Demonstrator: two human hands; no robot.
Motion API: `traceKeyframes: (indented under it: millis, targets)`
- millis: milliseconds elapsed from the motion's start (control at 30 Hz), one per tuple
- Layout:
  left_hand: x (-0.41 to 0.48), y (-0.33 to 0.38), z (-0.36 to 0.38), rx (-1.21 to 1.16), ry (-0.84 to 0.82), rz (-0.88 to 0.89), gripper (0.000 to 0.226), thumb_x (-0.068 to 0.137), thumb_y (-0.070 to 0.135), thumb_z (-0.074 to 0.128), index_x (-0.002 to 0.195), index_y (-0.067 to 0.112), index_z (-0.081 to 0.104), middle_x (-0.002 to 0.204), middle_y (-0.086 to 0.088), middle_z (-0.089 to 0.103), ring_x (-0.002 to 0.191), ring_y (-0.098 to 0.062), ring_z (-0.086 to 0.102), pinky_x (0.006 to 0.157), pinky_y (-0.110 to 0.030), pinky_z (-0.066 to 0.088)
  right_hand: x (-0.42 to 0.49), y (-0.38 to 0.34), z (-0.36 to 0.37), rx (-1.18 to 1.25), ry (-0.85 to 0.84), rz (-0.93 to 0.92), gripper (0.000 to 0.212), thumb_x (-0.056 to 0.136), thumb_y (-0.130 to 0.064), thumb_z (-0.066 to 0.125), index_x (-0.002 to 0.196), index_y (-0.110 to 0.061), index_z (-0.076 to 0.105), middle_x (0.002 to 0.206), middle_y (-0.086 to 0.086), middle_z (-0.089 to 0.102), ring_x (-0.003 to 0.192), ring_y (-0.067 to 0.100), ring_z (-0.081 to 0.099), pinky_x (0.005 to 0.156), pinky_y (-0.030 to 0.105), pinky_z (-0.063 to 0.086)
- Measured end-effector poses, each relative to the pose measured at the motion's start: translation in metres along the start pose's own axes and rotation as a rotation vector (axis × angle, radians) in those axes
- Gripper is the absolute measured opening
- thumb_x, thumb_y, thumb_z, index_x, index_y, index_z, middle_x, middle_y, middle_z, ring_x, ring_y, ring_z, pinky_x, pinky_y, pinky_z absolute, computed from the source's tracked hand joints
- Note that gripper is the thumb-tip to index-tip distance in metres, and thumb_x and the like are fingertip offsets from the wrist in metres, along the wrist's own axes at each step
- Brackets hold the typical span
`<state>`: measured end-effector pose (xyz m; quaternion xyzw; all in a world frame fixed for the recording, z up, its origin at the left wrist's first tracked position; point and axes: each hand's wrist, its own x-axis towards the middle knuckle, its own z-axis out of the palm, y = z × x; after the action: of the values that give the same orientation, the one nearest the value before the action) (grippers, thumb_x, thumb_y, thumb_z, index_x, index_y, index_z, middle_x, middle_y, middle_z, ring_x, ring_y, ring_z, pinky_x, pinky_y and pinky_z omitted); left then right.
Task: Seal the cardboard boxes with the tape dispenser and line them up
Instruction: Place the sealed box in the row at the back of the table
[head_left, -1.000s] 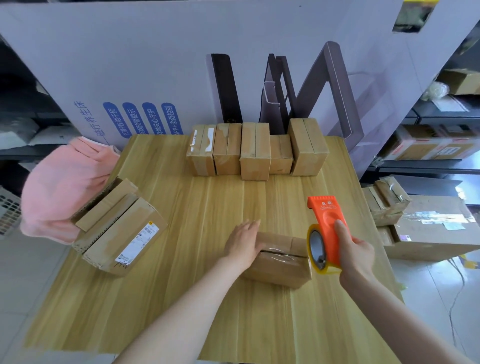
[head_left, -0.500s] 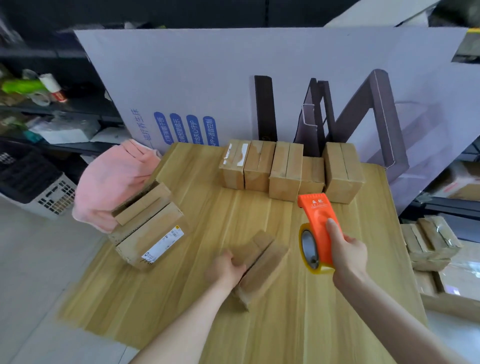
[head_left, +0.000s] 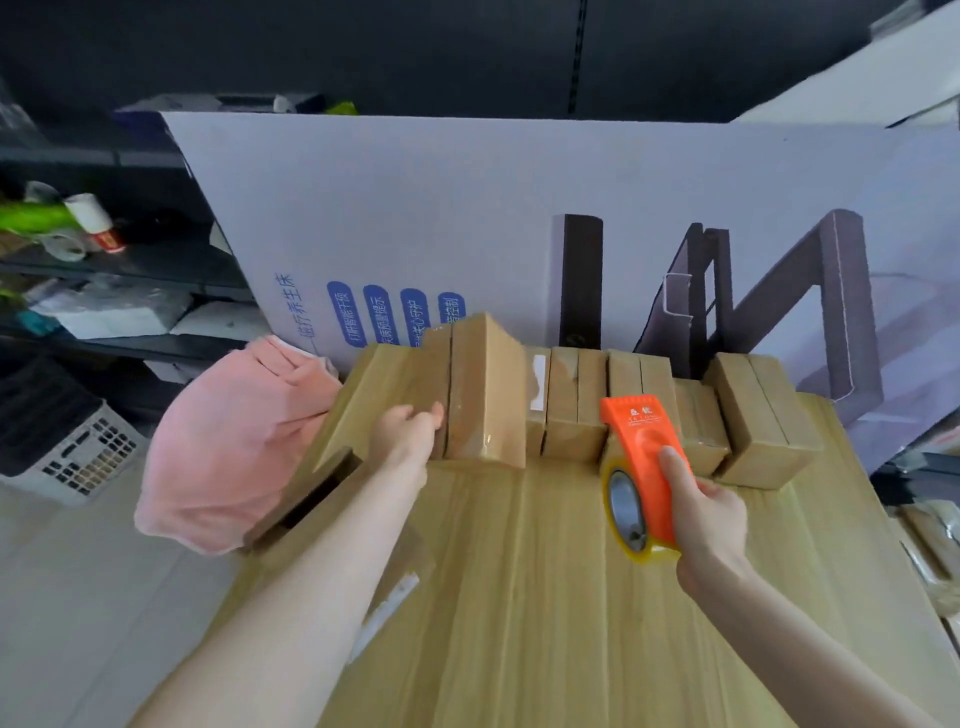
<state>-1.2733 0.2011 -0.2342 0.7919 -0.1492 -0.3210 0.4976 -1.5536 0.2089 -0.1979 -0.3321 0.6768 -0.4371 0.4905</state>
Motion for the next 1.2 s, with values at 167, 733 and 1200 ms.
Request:
traceKeyframes:
  millis: [167, 733, 1200]
  targets:
    - [0.083, 0.032, 0.001, 0.124, 0.086, 0.005, 0.021, 0.084, 0.033, 0.063, 0.077, 0.014, 0.060, 0.092, -0.005, 0.067, 0.084, -0.028, 0.060, 0.079, -0.033, 0.046, 0.007, -0.007, 0.065, 0.021, 0.008, -0.002, 0.041, 0.086, -0.042, 0.066, 0.069, -0.006, 0.061, 0.070, 0.009, 0.061, 0.063, 0.022, 0.055, 0.061, 0.031, 0.043]
    - [0.148, -0.007, 0.078, 0.700, -0.223, 0.082, 0.053, 0.096, 0.041, 0.051, 0.136, 0.007, 0.045, 0.133, -0.010, 0.054, 0.114, -0.029, 0.056, 0.077, -0.033, 0.045, 0.020, 0.032, 0.107, -0.075, 0.141, 0.078, 0.043, 0.085, -0.038, 0.068, 0.079, 0.004, 0.067, 0.065, 0.011, 0.062, 0.058, 0.023, 0.056, 0.056, 0.031, 0.044]
    - [0.111, -0.023, -0.039, 0.714, -0.426, 0.408, 0.055, 0.095, 0.037, 0.053, 0.145, 0.022, 0.037, 0.147, -0.001, 0.043, 0.133, -0.020, 0.043, 0.107, -0.042, 0.039, -0.020, 0.029, 0.110, -0.101, 0.022, 0.097, 0.038, 0.089, -0.035, 0.066, 0.073, 0.000, 0.062, 0.059, 0.009, 0.056, 0.043, 0.017, 0.050, 0.033, 0.019, 0.039]
